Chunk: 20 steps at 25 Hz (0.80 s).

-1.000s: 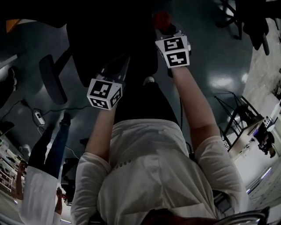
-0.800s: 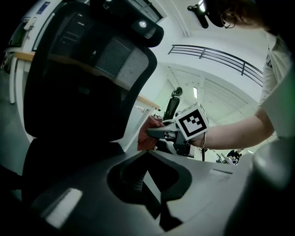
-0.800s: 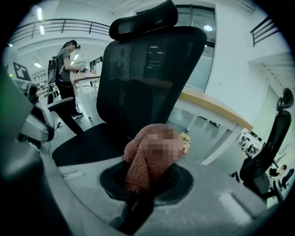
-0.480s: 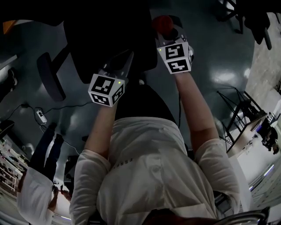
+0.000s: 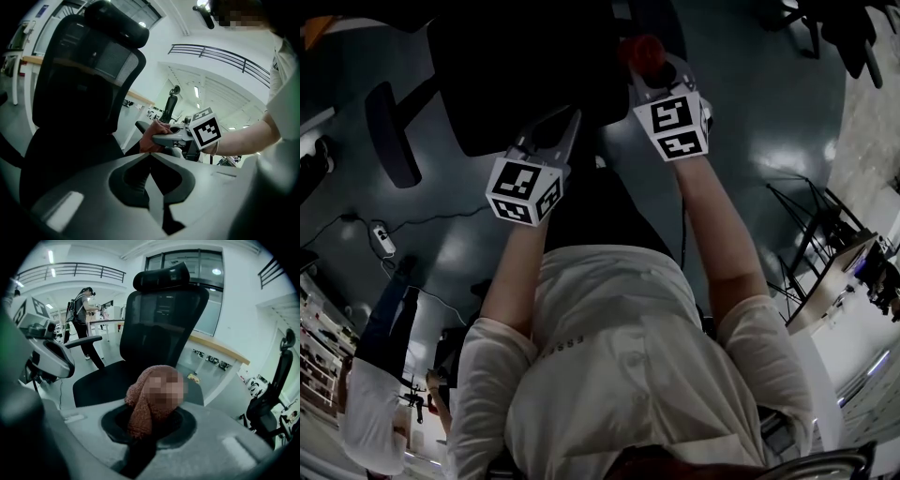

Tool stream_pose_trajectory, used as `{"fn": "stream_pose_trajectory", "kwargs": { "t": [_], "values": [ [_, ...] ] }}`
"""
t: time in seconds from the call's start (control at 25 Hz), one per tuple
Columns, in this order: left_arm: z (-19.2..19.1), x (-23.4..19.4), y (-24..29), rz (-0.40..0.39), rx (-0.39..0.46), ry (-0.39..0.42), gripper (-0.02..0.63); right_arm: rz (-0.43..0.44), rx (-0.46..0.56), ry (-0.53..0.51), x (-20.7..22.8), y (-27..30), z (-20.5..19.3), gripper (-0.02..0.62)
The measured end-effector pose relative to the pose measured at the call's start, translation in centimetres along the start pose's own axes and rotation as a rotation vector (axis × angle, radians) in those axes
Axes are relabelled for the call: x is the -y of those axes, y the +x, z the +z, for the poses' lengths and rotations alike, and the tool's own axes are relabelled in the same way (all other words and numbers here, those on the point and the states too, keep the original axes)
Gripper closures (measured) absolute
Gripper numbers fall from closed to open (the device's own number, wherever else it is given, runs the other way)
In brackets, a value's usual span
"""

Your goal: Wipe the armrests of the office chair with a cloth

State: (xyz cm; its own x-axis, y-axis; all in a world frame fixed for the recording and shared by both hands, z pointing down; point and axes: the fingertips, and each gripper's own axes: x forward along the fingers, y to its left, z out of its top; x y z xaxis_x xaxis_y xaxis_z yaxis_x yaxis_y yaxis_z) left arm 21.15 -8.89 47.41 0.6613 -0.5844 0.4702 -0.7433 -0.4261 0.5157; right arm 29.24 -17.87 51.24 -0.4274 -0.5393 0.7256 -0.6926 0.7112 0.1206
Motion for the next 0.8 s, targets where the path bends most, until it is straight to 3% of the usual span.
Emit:
{"fn": "stream_pose_trajectory", "kwargs": {
  "t": [0.4, 0.8],
  "values": [
    [-3.7, 4.4, -1.2, -0.004, 0.015, 0.016, 0.589, 0.022, 0.031, -0.034, -3.7, -5.0, -4.3, 0.545],
    [-5.5, 7.5, -3.6, 0.014, 0.045, 0.034, 0.589, 0.024, -0.024, -0.055, -5.2, -9.4, -8.6, 0.545]
  ]
}}
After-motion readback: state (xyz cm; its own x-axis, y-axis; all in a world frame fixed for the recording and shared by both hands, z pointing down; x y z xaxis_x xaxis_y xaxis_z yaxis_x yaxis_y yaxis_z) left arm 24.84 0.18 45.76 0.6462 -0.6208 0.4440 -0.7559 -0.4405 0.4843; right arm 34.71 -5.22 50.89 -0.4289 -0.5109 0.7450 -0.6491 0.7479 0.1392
